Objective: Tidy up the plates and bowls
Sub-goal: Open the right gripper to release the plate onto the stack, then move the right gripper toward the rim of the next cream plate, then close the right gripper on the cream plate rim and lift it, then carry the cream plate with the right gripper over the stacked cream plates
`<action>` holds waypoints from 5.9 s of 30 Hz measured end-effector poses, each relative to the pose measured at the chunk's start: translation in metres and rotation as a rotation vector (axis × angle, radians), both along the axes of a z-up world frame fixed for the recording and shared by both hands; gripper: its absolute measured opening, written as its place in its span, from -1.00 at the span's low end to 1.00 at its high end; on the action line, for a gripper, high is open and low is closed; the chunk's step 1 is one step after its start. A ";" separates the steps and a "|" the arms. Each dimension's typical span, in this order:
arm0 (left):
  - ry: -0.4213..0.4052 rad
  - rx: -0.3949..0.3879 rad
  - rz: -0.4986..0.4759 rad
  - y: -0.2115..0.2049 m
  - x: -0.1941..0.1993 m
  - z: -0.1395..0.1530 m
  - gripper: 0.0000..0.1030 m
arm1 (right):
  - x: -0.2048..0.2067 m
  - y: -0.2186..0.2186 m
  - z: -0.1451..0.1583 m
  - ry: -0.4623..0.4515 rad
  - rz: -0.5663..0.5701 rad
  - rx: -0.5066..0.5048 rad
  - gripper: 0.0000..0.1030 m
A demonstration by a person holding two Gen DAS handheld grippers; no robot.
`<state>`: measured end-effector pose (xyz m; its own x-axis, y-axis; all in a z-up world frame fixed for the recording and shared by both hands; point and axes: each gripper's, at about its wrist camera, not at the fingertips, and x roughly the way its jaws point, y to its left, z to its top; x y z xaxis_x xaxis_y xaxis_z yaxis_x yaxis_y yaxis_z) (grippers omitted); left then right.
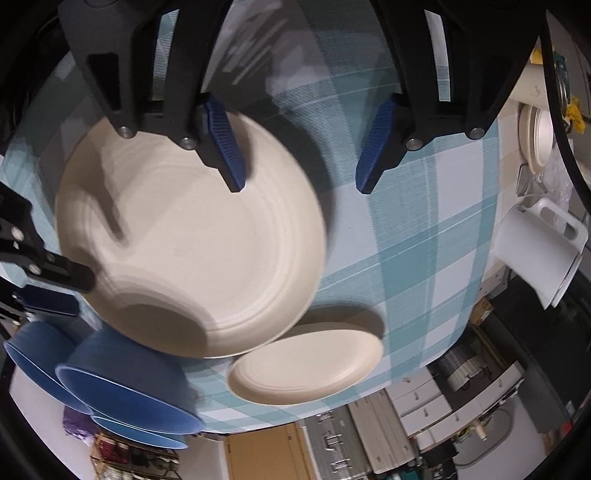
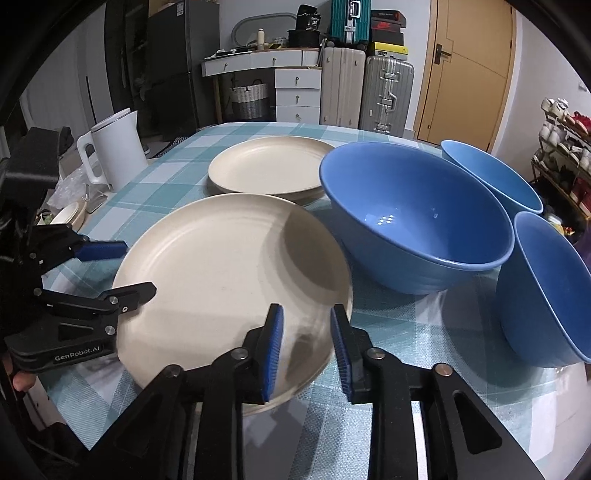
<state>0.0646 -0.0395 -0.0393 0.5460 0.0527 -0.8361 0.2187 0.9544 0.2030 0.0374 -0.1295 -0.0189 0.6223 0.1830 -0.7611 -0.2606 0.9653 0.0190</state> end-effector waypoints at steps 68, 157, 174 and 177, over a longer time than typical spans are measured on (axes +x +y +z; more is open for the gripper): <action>-0.148 -0.352 0.323 0.082 0.137 0.089 0.97 | 0.176 -0.018 0.132 -0.045 0.063 0.157 0.99; -0.046 -0.409 0.304 0.083 0.201 0.001 -0.69 | 0.290 0.024 0.012 0.285 0.149 -0.048 -0.77; -0.125 -0.411 0.300 0.074 0.154 0.057 -0.69 | 0.247 0.015 0.066 0.183 0.153 0.003 -0.77; -0.134 -0.408 0.297 0.073 0.141 0.068 -0.69 | 0.239 0.016 0.075 0.167 0.158 0.007 -0.77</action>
<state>0.2054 0.0339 0.0284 0.6605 -0.0943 -0.7449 -0.0760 0.9786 -0.1913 0.2764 -0.1138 0.0562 0.4508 0.2743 -0.8495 -0.4016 0.9122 0.0814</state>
